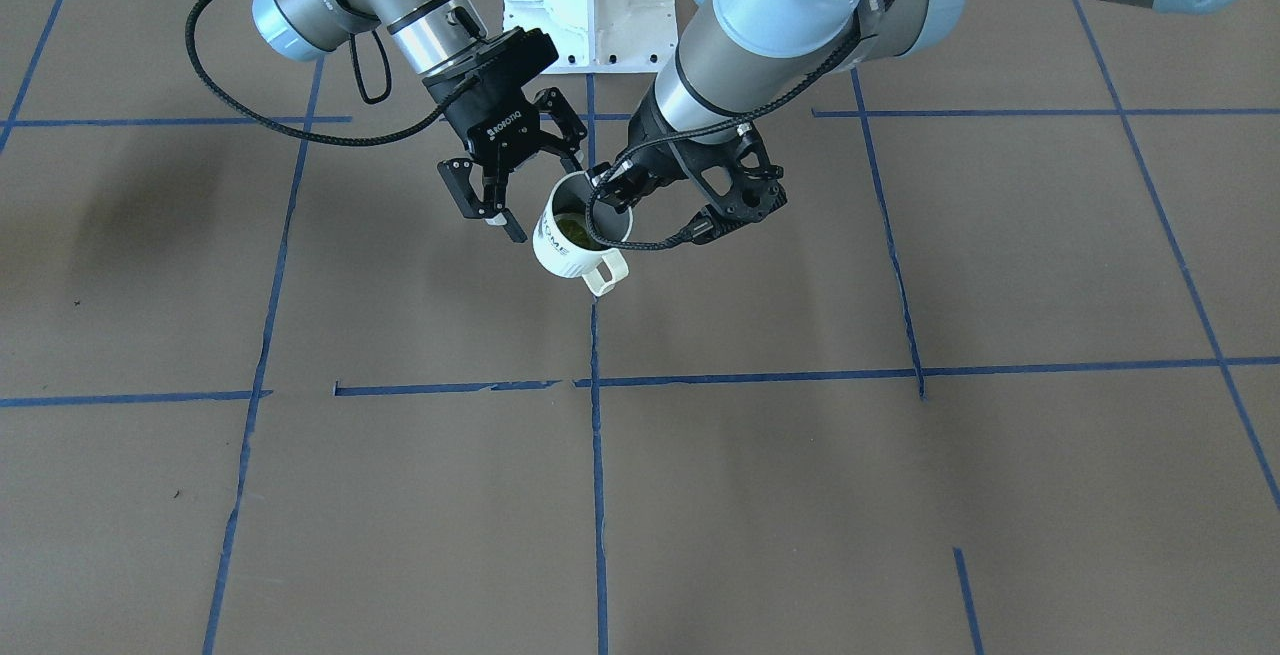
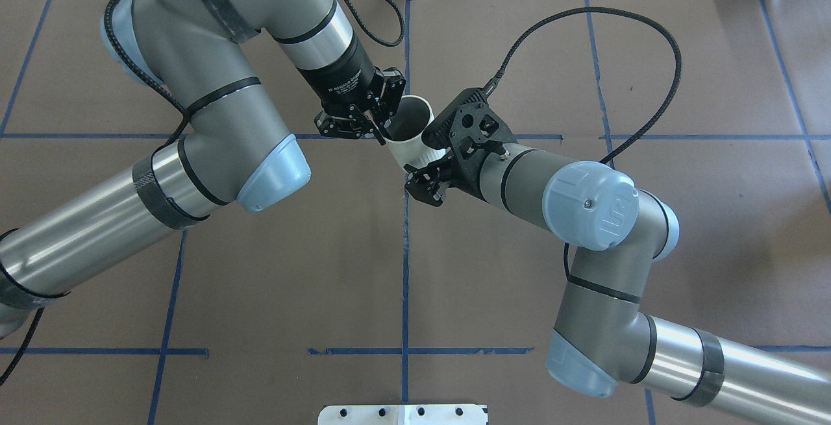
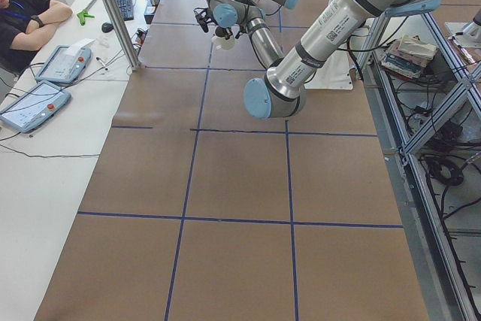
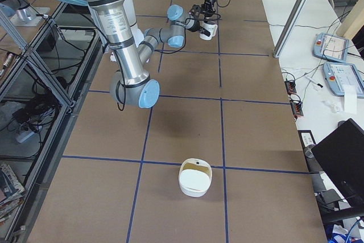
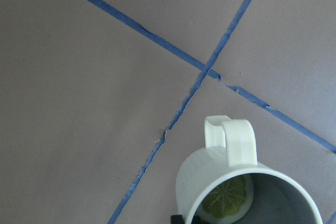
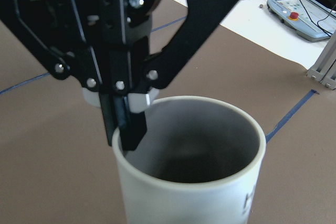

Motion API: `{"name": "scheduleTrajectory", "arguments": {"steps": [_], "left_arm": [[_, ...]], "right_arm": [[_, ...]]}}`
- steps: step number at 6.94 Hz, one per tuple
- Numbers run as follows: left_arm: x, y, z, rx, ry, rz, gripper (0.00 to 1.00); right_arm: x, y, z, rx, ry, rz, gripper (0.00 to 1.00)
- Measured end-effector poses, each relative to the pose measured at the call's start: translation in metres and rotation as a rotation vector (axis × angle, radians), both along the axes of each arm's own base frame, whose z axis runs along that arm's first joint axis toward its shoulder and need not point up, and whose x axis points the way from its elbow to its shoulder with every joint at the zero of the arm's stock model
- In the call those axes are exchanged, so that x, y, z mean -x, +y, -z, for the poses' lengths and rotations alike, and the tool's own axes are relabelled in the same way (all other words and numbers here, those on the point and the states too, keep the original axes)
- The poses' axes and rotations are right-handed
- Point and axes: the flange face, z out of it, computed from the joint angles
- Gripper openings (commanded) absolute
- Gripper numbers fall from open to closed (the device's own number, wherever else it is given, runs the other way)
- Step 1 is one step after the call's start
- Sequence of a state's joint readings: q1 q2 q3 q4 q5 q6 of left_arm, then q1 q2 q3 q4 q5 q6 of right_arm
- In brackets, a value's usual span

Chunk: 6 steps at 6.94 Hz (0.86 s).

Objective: Left arm hands cup to right arm to dump lemon

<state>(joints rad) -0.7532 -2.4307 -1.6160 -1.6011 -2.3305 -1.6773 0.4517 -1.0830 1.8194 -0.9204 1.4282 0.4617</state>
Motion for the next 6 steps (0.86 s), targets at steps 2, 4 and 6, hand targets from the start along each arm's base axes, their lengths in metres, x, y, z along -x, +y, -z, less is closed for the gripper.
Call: {"name": "scheduleTrajectory", "arguments": {"steps": [2,4,6], "left_arm": [[-0.0008,0.0080,0.0075,0.002,0.013,-0.007,0.00],[0.0005,0.0108,0.0113,0.001,0.021,-0.008,0.00],[0.0008,0.0117,0.0122,0.003,0.023,-0.011,0.00]], "right_arm": [[0.0010,0.0012,-0.0005,0.000,0.001,0.002,1.00],[0.0023,0.0028,-0.0018,0.001,0.003,0.004,1.00],[0.0025,0.0038,-0.0021,-0.001,0.004,0.005,0.98]]}}
